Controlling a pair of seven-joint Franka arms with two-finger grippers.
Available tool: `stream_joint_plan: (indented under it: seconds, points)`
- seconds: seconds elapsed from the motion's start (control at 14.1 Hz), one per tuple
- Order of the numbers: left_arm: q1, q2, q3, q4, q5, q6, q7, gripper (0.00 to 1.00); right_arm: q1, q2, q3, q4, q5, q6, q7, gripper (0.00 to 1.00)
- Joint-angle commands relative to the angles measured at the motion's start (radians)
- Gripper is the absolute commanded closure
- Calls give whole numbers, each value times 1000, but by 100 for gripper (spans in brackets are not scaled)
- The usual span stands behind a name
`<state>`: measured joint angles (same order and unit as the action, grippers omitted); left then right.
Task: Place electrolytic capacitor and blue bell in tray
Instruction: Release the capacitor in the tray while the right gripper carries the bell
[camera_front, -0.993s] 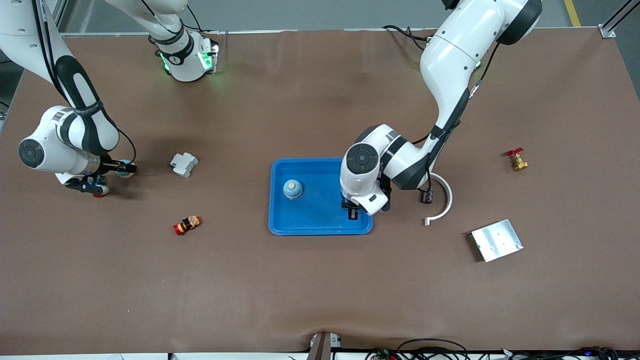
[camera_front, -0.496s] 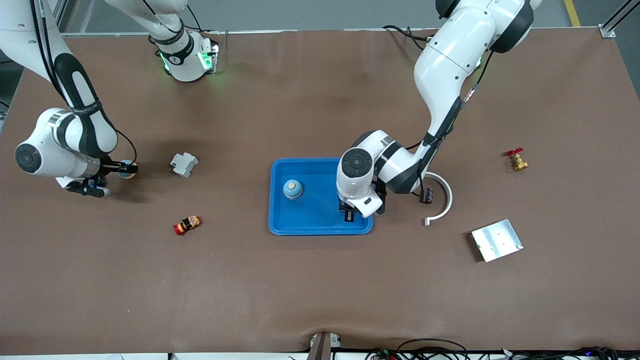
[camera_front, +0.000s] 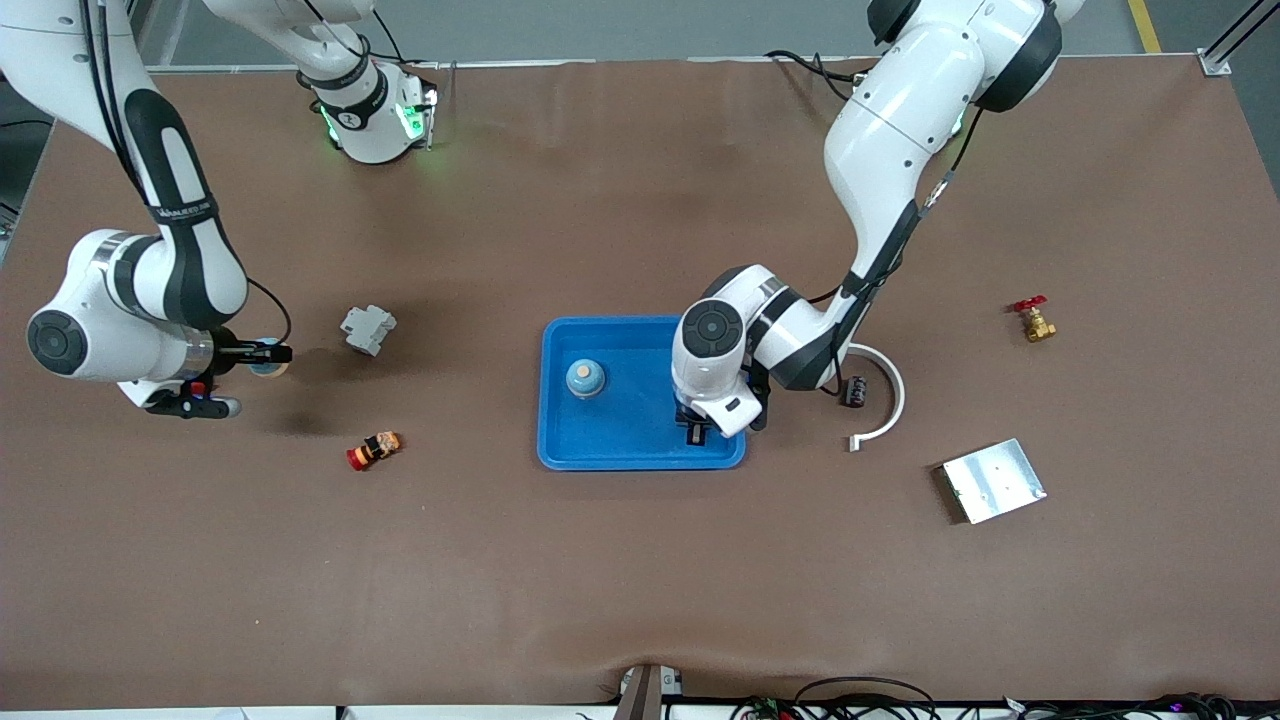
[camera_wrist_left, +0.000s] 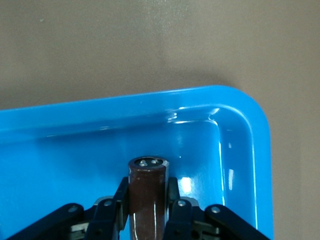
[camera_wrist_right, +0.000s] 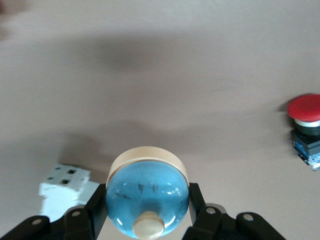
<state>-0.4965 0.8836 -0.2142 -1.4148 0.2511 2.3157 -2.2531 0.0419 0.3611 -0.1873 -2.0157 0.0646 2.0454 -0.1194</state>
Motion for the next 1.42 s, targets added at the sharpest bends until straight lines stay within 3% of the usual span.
stream_joint_plan:
  seconds: [0.0, 0.64, 0.85, 1.06, 1.21, 1.35]
  points:
    - [-14, 14, 15, 27, 20, 8, 12, 0, 44, -2, -26, 70, 44, -62, 20, 100]
    - [56, -83, -16, 24, 10, -91, 136, 0, 235, 24, -24, 219, 159, -67, 216, 100]
    - [105, -112, -50, 14, 10, -110, 295, 0, 341, 87, -18, 334, 178, -60, 410, 100]
    - [107, -130, -53, 7, 11, -165, 502, 0, 406, 198, 47, 464, 227, -50, 591, 100]
    - [110, -150, -53, -33, 20, -167, 608, 0, 452, 283, 89, 550, 219, -4, 740, 100]
    - [134, -190, -51, -94, 23, -167, 761, 0, 492, 317, 98, 558, 207, 65, 816, 100]
